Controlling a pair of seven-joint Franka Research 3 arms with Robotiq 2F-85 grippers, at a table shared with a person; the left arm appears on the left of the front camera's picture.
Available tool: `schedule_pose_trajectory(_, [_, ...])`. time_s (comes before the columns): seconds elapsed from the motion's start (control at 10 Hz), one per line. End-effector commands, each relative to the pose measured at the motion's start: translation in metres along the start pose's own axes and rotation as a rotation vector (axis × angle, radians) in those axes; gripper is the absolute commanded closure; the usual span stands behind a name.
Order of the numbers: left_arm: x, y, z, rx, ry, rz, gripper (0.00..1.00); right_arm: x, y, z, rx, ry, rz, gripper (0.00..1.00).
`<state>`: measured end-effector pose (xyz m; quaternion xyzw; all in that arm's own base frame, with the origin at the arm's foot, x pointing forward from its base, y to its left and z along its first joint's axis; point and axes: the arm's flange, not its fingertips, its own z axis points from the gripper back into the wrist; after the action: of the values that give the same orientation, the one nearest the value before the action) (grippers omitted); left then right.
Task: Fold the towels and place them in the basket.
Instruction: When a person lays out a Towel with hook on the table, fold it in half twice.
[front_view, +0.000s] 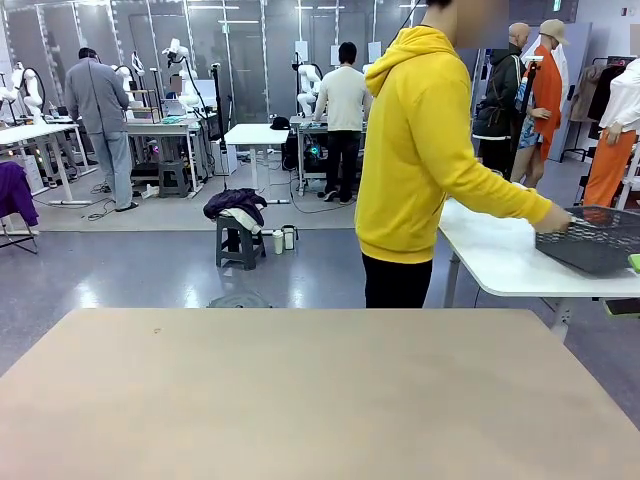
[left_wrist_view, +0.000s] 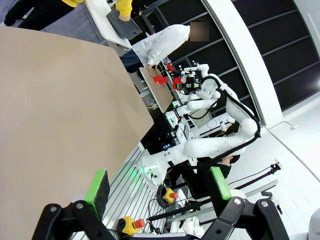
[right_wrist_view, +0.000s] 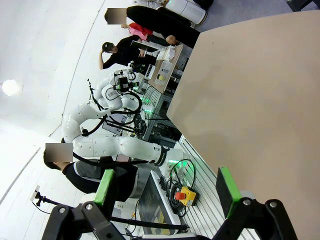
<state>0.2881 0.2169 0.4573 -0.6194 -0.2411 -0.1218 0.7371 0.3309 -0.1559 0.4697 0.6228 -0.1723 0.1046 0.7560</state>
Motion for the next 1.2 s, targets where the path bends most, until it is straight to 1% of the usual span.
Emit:
schedule_pose_trajectory(0.0, [-0.0014,-0.0007,0.0015,-0.014,0.005,-0.008,0.00,0.0001,0.0009,0.0006,0.014,-0.004,0.009,0.00])
schedule_pose_trajectory(1.1, [-0.0014,-0.0007,0.0015,-0.014,0.005,-0.008,0.00,0.0001,0.0009,0.0006,0.014,-0.004,0.009,0.00])
